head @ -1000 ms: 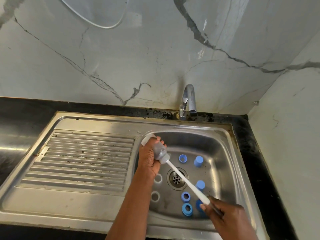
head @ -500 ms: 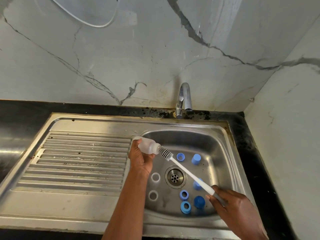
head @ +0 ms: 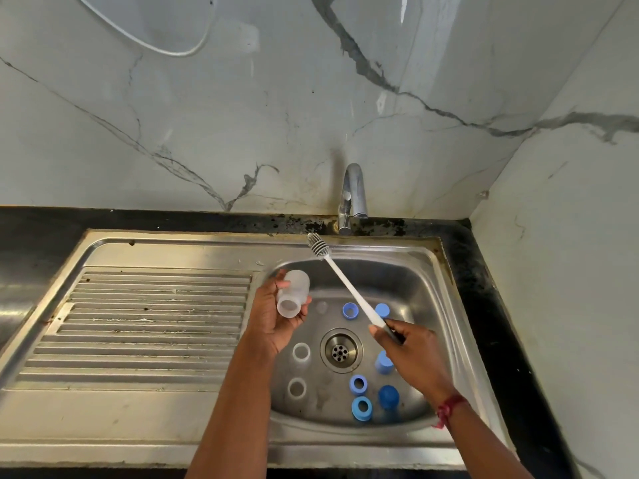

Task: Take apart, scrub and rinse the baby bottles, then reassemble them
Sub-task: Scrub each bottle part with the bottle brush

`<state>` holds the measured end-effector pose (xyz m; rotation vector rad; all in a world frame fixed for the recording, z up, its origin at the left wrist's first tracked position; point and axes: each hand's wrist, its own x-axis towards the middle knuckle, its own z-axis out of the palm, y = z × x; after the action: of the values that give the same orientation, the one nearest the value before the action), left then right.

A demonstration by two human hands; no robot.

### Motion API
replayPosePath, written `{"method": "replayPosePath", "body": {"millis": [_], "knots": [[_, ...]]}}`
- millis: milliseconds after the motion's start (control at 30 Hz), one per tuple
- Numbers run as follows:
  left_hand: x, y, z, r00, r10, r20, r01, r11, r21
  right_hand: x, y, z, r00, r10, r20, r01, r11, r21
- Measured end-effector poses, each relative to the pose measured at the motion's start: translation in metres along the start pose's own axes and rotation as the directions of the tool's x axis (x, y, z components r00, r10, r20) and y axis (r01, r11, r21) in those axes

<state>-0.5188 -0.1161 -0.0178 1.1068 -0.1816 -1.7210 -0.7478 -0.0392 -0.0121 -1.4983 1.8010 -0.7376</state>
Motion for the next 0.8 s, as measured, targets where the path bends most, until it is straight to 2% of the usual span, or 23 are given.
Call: {"method": "replayPosePath", "body": {"millis": [133,333,567,800], "knots": [[-0.008,0.0,0.008,0.996,-0.073,0.05,0.071,0.997,0.035,0.005,-0.001,-0.002,1.0,-0.019,-0.019,0.02,0.999,0.038],[0.003,-0.005,0.011,0.997,-0.067,0.044,0.064,0.996,0.069,0.011,0.008,-0.002,0.998,0.022,-0.064,-0.02,0.999,0.025],[0.001,-0.014,0.004,0.991,-0.122,0.054,0.125,0.991,-0.054,-0.02,0.011,-0.004,0.996,-0.013,-0.09,0.01,1.0,-0.026],[-0.002,-0.018,0.01,0.99,-0.13,0.05,0.133,0.989,-0.065,-0.053,0.028,-0.012,0.99,-0.105,-0.092,0.101,0.994,-0.039]]}}
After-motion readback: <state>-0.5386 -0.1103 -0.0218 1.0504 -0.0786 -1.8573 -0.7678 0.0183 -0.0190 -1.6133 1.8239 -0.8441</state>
